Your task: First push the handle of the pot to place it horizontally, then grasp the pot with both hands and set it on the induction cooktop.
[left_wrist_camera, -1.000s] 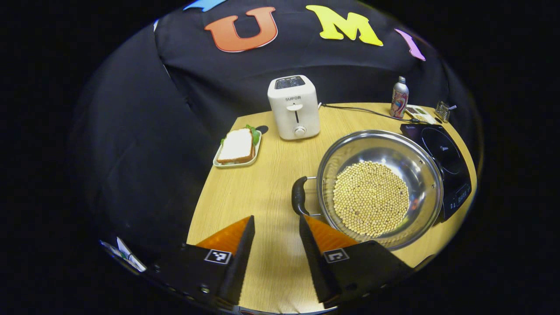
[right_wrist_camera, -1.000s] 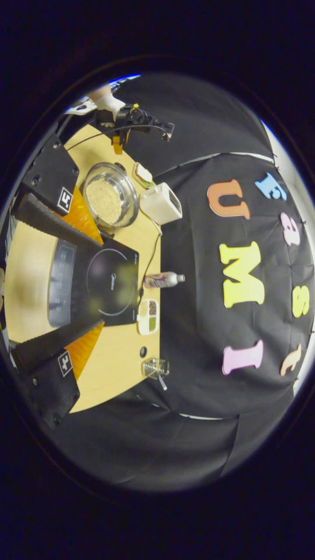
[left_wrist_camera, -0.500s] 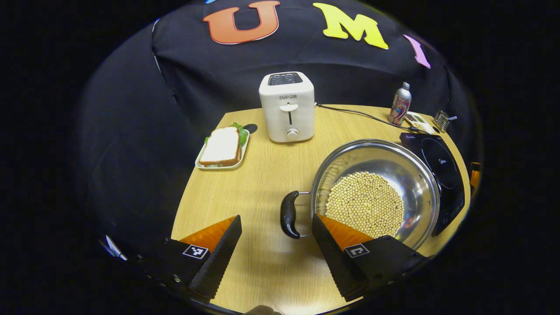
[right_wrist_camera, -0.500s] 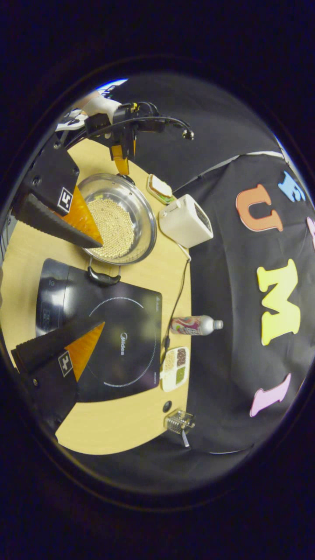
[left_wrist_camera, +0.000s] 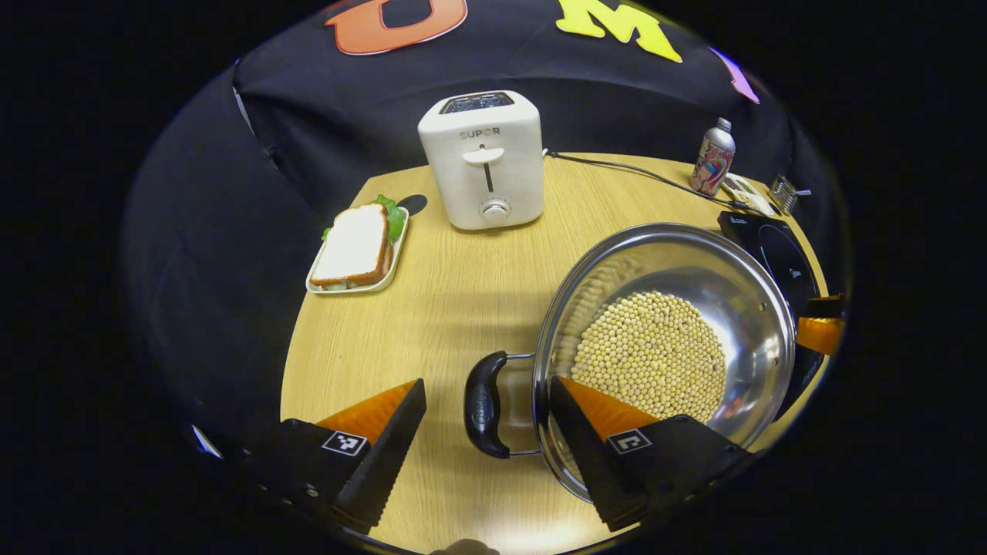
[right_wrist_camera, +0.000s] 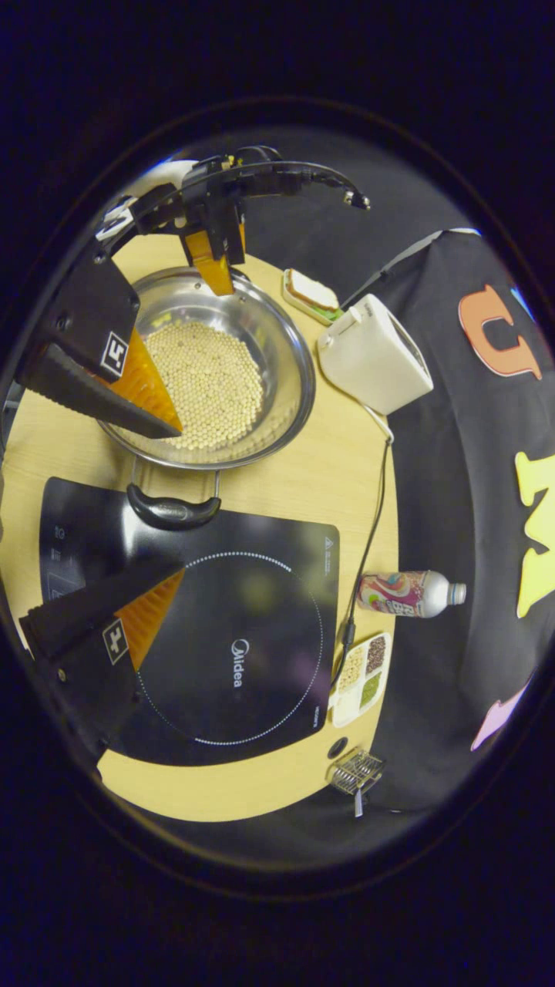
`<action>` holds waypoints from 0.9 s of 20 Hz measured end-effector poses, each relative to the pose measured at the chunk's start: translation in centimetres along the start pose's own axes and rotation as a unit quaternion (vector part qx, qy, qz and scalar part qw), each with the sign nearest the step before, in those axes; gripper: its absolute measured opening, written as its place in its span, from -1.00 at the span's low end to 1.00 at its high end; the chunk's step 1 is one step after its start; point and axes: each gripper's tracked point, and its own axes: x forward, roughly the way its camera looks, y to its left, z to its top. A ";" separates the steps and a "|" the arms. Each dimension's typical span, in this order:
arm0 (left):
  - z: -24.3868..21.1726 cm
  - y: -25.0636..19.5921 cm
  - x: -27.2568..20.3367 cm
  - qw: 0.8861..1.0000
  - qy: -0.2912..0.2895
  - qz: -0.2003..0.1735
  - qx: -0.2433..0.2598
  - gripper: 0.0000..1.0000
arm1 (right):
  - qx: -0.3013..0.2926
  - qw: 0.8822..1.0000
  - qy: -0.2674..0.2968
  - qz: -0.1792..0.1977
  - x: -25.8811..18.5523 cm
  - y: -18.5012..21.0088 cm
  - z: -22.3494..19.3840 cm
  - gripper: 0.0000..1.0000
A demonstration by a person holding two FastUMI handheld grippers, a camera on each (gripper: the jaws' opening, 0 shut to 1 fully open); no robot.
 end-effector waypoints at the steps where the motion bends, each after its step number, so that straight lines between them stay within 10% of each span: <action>1: -0.2 0.0 0.3 1.000 0.007 -0.003 -0.003 0.94 | 0.004 1.000 0.007 -0.001 0.4 0.0 -0.1 0.97; 18: -0.7 -1.9 2.5 0.995 0.090 -0.053 0.009 0.49 | -0.042 0.995 0.070 -0.062 3.4 0.2 0.4 0.65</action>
